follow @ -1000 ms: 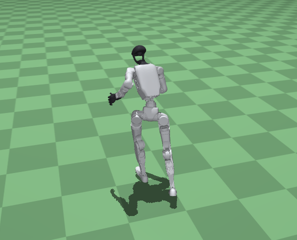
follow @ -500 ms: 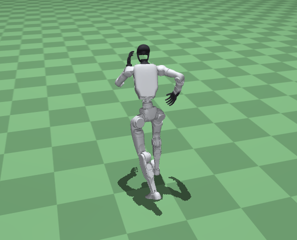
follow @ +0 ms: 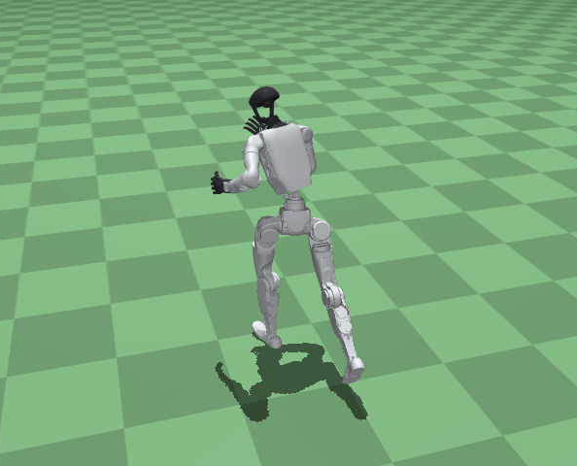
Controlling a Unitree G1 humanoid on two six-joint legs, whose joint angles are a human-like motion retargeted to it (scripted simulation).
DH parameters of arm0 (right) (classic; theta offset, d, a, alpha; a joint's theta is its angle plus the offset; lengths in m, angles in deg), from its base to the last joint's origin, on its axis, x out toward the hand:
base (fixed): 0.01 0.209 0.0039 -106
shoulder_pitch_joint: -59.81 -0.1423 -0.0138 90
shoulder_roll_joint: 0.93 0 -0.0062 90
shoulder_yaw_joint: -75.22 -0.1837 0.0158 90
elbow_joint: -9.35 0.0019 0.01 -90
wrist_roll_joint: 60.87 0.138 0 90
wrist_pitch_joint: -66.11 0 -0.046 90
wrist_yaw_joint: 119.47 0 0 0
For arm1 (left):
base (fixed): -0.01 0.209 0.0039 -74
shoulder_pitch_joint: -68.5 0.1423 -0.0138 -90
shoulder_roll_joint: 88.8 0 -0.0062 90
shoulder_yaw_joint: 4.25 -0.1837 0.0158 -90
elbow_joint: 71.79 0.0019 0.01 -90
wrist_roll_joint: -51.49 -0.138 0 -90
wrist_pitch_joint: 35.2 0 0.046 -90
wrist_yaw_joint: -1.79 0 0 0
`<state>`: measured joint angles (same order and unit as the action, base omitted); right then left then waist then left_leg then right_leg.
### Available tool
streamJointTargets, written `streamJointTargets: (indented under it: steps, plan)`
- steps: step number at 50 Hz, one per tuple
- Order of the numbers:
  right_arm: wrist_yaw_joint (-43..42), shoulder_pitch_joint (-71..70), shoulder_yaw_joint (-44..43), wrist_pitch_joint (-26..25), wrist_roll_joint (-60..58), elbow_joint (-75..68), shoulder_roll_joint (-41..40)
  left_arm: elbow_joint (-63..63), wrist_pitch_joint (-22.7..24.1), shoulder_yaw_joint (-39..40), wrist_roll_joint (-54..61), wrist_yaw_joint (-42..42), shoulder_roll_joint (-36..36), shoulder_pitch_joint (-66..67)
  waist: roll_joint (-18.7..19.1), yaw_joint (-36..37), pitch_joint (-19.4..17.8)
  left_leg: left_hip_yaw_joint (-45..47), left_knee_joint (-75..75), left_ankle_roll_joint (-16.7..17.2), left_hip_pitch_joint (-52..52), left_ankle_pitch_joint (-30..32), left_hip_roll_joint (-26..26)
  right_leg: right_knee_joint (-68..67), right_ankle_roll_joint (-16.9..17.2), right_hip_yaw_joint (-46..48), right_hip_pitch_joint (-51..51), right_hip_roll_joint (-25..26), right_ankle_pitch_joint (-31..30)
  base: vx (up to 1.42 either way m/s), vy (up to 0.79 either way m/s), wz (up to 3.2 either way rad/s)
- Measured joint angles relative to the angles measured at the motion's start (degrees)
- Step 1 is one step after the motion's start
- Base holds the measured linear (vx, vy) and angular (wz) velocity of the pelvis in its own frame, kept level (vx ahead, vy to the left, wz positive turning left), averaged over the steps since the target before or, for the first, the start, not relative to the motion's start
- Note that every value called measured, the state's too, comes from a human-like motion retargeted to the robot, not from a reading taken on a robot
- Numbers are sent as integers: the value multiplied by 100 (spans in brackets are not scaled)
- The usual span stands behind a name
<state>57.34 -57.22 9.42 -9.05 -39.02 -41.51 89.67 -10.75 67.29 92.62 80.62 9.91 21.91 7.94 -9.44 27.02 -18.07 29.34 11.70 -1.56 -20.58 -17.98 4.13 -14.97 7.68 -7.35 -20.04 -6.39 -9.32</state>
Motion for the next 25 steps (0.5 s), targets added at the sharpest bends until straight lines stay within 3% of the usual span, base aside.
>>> streamJointTargets:
  steps: [3, 5, 8, 10, 13, 15, 17, 19, 21, 23, 25]
  plan:
    - [213, 1029, 369, -146, 228, -707, 138, 1054, -100, -814, -419, 108, -401, -1983, -299, -222, -544, -547, 1864, -640, 122, -1340, -114, -2865, -155, 717, 814, -254, 1001, 149, 14, 126]
    - [-254, 1940, 517, -259, -320, -1653, 126, 1991, -584, -1327, -897, 551, -723, -3393, -656, -402, -483, -627, 3250, -1019, -276, -2073, -85, -5084, -343, 1018, 2170, -667, 1693, 143, 2, 107]
    - [-309, 3434, -31, -476, -456, -2774, 211, 2841, -1960, -1084, -3180, -374, -999, -5275, -630, -1453, -414, -1077, 2901, -829, 368, -2346, -267, -6501, -1061, 1459, 3597, -796, 3193, 133, -6, 174]
    - [215, 4363, -771, -462, -18, -2725, 813, 2728, -2031, -513, -4407, -816, -1103, -6135, -389, -2552, -240, -1511, 2659, -658, 708, -2362, -150, -6810, -1228, 2058, 4574, -989, 3751, 136, -20, 217]
    - [417, 5037, -1637, -177, 308, -2362, 2130, 2104, -1420, -336, -4116, 1113, -1102, -6985, 60, -4085, -193, -2065, 1958, -292, 1343, -1872, 251, -6052, -991, 2640, 5892, -1246, 3797, 139, -39, 178]
    - [331, 5092, -1966, -30, 416, -2334, 2889, 1835, -532, -889, -3409, 2811, -1080, -7425, 475, -4823, -191, -2341, 1518, -35, 1628, -1260, 648, -4798, -589, 2636, 6663, -1163, 3345, 140, -58, 122]
    - [270, 4937, -2111, -2, 401, -2471, 3399, 1593, 272, -1569, -2987, 3262, -874, -7684, 908, -5172, -202, -2485, 1209, 221, 1857, -458, 1065, -2980, -324, 2411, 7085, -1000, 2627, 144, -71, 69]
    - [341, 4669, -2210, -129, 237, -2651, 3686, 1179, 429, -1897, -2772, 2489, -461, -7725, 1179, -5363, -322, -2570, 942, 512, 2272, 396, 1379, -1263, -267, 2302, 7044, -1053, 2280, 153, -82, 62]
    - [457, 4183, -2243, -338, -42, -2896, 3808, 585, 281, -1838, -2359, 1142, 22, -7443, 1242, -5502, -661, -2629, 723, 810, 2905, 1250, 1640, -261, -214, 2490, 6612, -1277, 2202, 160, -89, 73]
    - [417, 3538, -2089, -444, -189, -3209, 3841, 56, 190, -1659, -1905, 60, 337, -6659, 1191, -5513, -1018, -2823, 907, 985, 3331, 2045, 1791, -347, -148, 2776, 6203, -1521, 1533, 156, -92, 35]
    - [170, 2880, -1740, -411, -34, -3603, 3842, -137, 146, -1579, -1532, -410, 369, -5388, 1368, -5241, -1169, -3340, 1897, 1064, 3010, 2477, 1874, -1766, -384, 2770, 6475, -1472, 1753, 145, -89, -67]
